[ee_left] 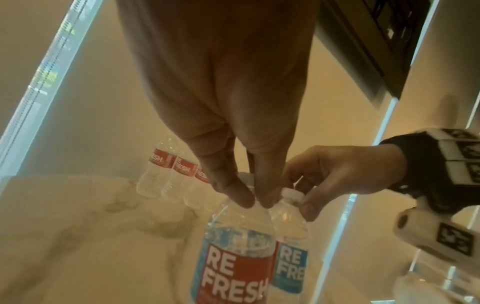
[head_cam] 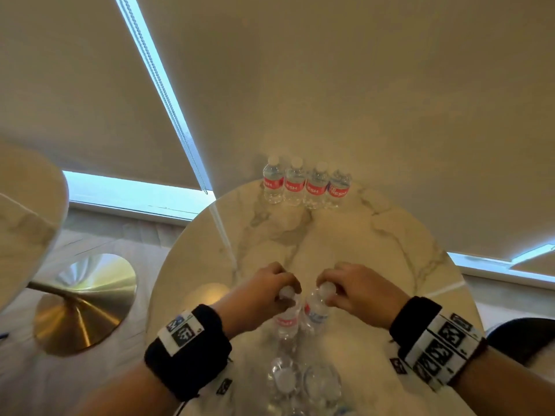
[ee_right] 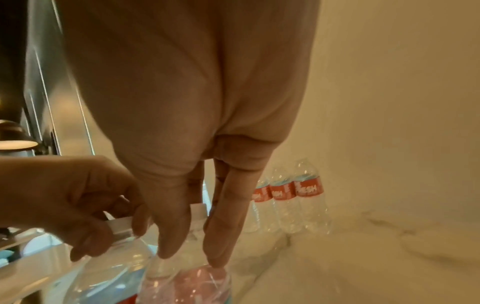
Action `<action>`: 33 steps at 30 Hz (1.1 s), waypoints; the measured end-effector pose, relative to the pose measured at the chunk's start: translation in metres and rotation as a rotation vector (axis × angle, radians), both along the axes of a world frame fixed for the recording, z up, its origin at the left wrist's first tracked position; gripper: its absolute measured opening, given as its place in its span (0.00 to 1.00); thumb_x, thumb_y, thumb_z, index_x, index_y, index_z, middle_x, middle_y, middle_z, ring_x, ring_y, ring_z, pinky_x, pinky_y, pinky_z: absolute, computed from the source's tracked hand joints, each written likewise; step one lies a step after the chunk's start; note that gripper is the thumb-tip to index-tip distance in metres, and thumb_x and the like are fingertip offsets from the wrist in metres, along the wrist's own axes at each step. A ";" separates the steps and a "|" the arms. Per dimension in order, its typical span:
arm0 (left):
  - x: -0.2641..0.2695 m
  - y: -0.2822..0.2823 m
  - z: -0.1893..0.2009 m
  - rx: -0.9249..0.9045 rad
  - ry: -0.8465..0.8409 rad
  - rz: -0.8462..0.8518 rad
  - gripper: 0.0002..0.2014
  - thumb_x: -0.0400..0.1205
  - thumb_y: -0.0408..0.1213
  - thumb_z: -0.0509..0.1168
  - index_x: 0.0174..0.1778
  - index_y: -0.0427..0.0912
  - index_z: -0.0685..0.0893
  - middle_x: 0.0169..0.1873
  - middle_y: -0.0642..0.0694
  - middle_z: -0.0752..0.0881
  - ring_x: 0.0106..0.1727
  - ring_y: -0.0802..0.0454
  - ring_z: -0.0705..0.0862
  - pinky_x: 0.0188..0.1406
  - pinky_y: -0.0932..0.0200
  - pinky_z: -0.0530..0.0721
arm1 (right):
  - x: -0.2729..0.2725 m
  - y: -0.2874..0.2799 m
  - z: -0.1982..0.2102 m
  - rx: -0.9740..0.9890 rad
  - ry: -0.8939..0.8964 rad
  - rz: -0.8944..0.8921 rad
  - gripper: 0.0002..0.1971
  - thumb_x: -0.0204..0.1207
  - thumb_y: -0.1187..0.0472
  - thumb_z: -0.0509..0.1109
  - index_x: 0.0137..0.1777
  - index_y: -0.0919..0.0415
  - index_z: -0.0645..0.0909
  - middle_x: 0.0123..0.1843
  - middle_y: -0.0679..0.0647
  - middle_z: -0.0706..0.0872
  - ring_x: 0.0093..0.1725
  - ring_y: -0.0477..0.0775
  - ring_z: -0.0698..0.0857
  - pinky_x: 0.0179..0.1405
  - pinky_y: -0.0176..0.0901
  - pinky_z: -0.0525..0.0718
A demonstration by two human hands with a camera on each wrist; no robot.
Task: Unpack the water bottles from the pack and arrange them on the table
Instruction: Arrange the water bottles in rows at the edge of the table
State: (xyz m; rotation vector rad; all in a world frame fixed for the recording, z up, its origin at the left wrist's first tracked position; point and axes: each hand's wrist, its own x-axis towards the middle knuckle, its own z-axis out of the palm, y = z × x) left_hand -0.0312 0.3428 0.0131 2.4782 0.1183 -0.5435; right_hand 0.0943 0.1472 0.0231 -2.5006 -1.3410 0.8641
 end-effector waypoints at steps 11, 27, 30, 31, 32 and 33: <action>0.153 0.103 0.008 0.108 -0.135 0.193 0.16 0.89 0.37 0.72 0.73 0.42 0.87 0.73 0.38 0.83 0.71 0.38 0.85 0.73 0.50 0.82 | 0.127 0.121 0.005 0.081 -0.080 -0.127 0.13 0.79 0.63 0.67 0.63 0.55 0.83 0.58 0.57 0.83 0.55 0.58 0.82 0.50 0.45 0.76; 0.188 0.138 -0.002 0.177 -0.172 0.144 0.16 0.89 0.36 0.73 0.73 0.45 0.88 0.69 0.37 0.82 0.65 0.37 0.87 0.71 0.52 0.81 | 0.164 0.171 -0.014 0.215 -0.138 0.031 0.12 0.70 0.72 0.72 0.46 0.55 0.87 0.57 0.52 0.82 0.53 0.56 0.84 0.46 0.38 0.72; 0.189 0.142 -0.003 0.189 -0.181 0.137 0.16 0.89 0.35 0.73 0.73 0.45 0.88 0.71 0.37 0.82 0.68 0.37 0.86 0.74 0.50 0.82 | 0.162 0.170 -0.016 0.249 -0.134 0.044 0.12 0.70 0.74 0.70 0.43 0.56 0.86 0.56 0.52 0.82 0.53 0.56 0.84 0.45 0.38 0.71; 0.189 0.142 -0.004 0.195 -0.182 0.134 0.16 0.89 0.35 0.73 0.73 0.45 0.88 0.72 0.37 0.81 0.69 0.37 0.86 0.75 0.50 0.81 | 0.161 0.170 -0.017 0.254 -0.135 0.053 0.12 0.70 0.74 0.69 0.43 0.57 0.85 0.57 0.53 0.82 0.53 0.57 0.84 0.45 0.39 0.72; 0.188 0.142 -0.006 0.192 -0.183 0.137 0.16 0.89 0.35 0.72 0.73 0.45 0.88 0.72 0.37 0.81 0.70 0.38 0.85 0.75 0.49 0.81 | 0.161 0.170 -0.018 0.247 -0.126 0.054 0.12 0.70 0.74 0.69 0.43 0.56 0.85 0.57 0.53 0.82 0.54 0.57 0.83 0.46 0.40 0.73; 0.188 0.141 -0.007 0.184 -0.183 0.144 0.16 0.89 0.34 0.72 0.73 0.44 0.88 0.72 0.37 0.81 0.69 0.37 0.86 0.75 0.49 0.82 | 0.160 0.171 -0.018 0.229 -0.108 0.046 0.12 0.70 0.74 0.69 0.44 0.55 0.84 0.58 0.52 0.82 0.55 0.57 0.83 0.47 0.40 0.73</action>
